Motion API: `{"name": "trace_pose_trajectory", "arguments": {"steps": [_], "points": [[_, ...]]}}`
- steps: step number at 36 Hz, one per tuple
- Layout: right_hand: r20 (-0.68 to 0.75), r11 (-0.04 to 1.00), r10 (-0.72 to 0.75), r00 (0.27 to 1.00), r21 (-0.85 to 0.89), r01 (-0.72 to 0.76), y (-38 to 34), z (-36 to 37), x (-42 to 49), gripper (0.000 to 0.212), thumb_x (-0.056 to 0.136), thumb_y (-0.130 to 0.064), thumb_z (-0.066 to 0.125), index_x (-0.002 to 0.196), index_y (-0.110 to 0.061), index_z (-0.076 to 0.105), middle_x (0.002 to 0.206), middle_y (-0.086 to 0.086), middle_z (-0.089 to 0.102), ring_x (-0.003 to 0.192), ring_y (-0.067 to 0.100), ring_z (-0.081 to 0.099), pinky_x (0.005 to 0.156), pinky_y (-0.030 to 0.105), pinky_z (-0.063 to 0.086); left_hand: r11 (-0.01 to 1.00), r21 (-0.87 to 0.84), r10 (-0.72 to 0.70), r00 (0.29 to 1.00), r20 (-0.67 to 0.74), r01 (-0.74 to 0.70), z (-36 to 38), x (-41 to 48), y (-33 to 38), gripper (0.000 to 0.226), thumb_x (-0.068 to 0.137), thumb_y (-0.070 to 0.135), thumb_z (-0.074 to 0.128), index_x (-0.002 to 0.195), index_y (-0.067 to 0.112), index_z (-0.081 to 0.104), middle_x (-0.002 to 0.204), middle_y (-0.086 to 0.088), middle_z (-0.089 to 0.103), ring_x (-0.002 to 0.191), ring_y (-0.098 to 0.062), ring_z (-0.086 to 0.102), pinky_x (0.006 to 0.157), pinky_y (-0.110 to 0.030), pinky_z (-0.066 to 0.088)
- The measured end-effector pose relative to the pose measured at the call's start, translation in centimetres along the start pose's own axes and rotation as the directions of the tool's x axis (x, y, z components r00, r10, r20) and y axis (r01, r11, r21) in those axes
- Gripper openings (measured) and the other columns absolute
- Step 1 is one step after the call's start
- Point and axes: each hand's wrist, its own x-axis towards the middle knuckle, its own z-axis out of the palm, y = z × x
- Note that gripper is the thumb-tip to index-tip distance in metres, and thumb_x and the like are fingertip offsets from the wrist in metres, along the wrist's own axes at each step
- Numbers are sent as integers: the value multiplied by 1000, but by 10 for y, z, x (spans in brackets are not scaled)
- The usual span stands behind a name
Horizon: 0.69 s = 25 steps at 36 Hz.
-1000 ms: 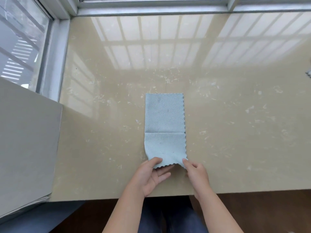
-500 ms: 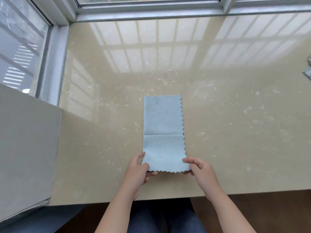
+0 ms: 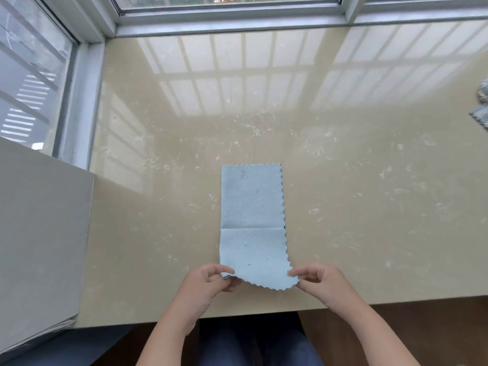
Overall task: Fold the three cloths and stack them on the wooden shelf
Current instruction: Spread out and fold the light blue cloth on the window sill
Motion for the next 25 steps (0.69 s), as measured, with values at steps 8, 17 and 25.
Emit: {"name": "trace_pose_trajectory", "arguments": {"steps": [8,17,25], "points": [[-93,986,-163,982,16,165,-26,-3,15,20,83,-5,66,70,-20,71,54,-10,55,49,-2,40,50,11,31,990,33,142,975,-170,-139,-9,19,2,11,82,8,69,73,13,71,51,8,42,45,-1,36,45,-9,28],[-251,949,-316,915,-87,304,-72,-8,68,24,85,-3,60,70,-21,59,76,-6,53,68,-1,49,61,11,37,958,18,284,933,-223,-288,-11,57,47,17,84,12,67,69,19,66,66,6,57,59,-1,50,52,-8,34],[-300,959,-284,911,-83,271,-95,-13,117,24,88,-6,57,68,-18,53,61,-8,47,58,7,42,52,12,33,922,73,388,911,-143,-381,-15,103,81,17,93,9,54,78,12,62,66,8,56,50,7,46,51,-7,36]]}}
